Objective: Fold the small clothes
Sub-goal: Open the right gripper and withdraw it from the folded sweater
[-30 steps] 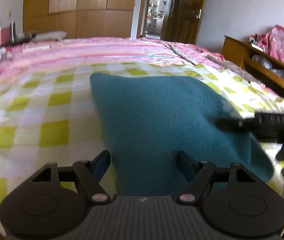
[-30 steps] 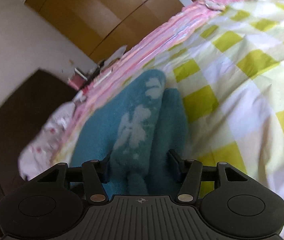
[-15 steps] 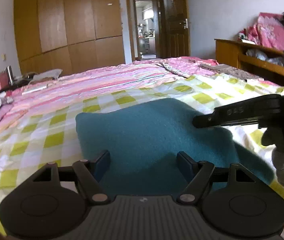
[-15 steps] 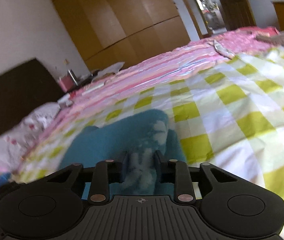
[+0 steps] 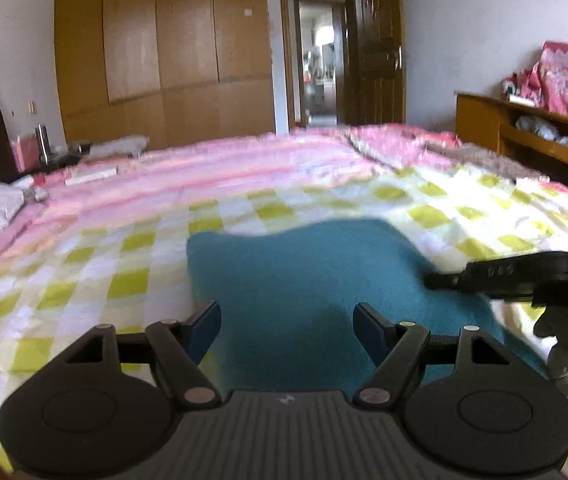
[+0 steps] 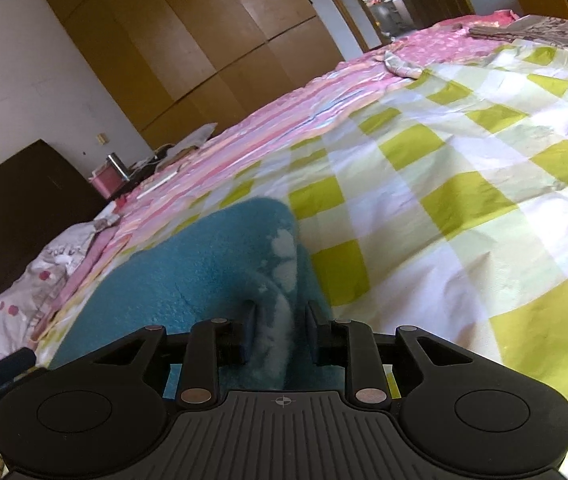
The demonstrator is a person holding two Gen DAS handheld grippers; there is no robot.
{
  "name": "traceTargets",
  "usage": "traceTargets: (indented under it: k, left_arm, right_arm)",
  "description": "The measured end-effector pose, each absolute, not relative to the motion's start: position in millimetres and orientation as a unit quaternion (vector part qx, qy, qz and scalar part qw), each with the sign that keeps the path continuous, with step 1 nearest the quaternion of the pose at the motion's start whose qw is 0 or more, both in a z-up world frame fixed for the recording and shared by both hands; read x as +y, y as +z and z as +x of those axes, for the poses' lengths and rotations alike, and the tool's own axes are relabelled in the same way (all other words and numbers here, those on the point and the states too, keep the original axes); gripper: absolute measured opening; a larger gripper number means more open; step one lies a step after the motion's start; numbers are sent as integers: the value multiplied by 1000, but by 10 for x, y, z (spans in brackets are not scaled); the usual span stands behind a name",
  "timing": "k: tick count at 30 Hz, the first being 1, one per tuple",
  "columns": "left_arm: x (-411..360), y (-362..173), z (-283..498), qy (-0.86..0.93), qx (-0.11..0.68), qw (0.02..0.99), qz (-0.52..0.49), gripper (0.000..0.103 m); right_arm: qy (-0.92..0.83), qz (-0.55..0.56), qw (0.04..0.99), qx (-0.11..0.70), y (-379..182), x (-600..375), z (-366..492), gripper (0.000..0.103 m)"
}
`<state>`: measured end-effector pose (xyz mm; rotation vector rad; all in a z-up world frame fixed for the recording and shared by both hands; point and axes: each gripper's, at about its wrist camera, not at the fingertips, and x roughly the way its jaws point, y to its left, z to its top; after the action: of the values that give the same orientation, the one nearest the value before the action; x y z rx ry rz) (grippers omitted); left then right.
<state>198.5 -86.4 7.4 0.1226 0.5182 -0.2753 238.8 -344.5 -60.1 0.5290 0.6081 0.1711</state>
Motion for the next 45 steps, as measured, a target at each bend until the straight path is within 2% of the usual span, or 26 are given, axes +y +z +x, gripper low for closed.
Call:
traceTargets:
  k: [2, 4, 9, 17, 23, 29, 34, 45]
  left_arm:
    - [-910, -10, 2005, -138, 264, 952, 72, 78]
    - [-966, -57, 1982, -135, 260, 952, 91, 79]
    - [-928, 5, 1963, -130, 271, 951, 71, 78]
    - [-910, -17, 1815, -139, 268, 950, 83, 78]
    - [-885, -8, 1768, -139, 278, 947, 78, 78]
    - [-859, -23, 1684, -131, 300, 943, 63, 78]
    - [-868, -10, 1633, -125, 309, 940, 69, 79]
    - [-842, -57, 1648, -108, 329, 937, 49, 79]
  right_arm:
    - [83, 259, 916, 296, -623, -3468, 2394, 24]
    - [81, 262, 915, 297, -660, -3518, 2405, 28]
    - [72, 230, 925, 293, -559, -3413, 2356, 27]
    - [107, 241, 924, 277, -207, -3377, 1987, 27]
    - [88, 132, 944, 288, -193, -3025, 1796, 27]
    - [52, 111, 945, 304, -356, -3056, 1804, 26]
    - [39, 136, 941, 308, -433, -3170, 1830, 30]
    - [31, 129, 949, 285, -229, -2979, 1428, 29]
